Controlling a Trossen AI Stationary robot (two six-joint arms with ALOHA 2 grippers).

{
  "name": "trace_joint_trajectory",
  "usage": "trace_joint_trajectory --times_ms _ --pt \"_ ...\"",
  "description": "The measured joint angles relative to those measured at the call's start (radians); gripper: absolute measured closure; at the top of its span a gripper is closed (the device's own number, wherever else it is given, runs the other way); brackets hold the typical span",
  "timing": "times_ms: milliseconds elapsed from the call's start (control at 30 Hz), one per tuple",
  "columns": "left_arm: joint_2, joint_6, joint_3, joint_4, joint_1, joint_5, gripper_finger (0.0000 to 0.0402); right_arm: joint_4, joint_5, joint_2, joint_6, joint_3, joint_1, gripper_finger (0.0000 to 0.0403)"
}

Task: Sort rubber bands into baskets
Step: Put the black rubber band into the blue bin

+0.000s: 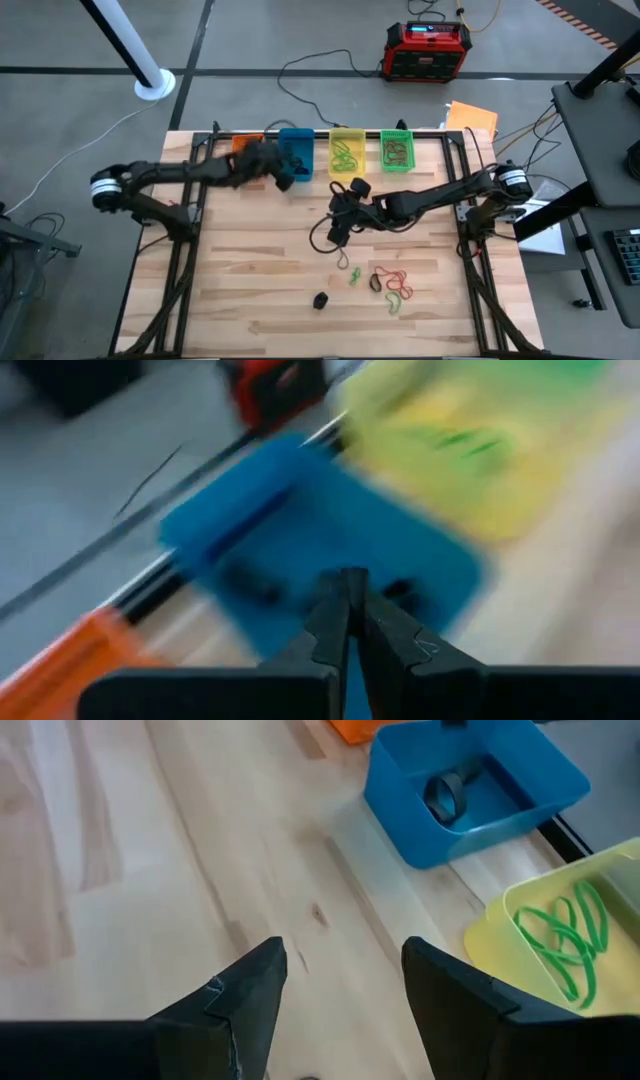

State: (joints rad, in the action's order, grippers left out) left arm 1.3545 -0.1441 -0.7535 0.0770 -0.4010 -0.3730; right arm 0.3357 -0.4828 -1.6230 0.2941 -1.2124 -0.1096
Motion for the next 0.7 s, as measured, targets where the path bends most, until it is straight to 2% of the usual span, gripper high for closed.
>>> trace_joint_trajectory --times_ms 100,200,367,500,600,700 --pt "0.052 0.028 -0.084 0.133 -0.081 0.049 0.0402 -0.005 0.0 0.0 0.003 0.007 0.01 0.0206" --pt "0.111 0.075 -0.147 0.148 -0.12 0.113 0.0402 -0.005 0.0 0.0 0.003 0.013 0.016 0.0206" --pt "0.201 0.113 -0.231 0.179 -0.138 0.121 0.0401 -0.013 0.0 0.0 0.009 0.033 0.019 0.0206" --pt "0.252 0.083 -0.264 0.188 -0.14 0.061 0.039 0.004 0.003 0.0 0.026 0.056 0.019 0.0206" --pt "0.276 0.079 -0.271 0.21 -0.144 0.0 0.0368 0.01 0.006 0.0 0.048 0.067 0.019 0.0206" --pt "0.287 0.079 -0.269 0.215 -0.148 -0.011 0.034 0.011 0.009 0.0 0.049 0.077 0.019 0.0206"
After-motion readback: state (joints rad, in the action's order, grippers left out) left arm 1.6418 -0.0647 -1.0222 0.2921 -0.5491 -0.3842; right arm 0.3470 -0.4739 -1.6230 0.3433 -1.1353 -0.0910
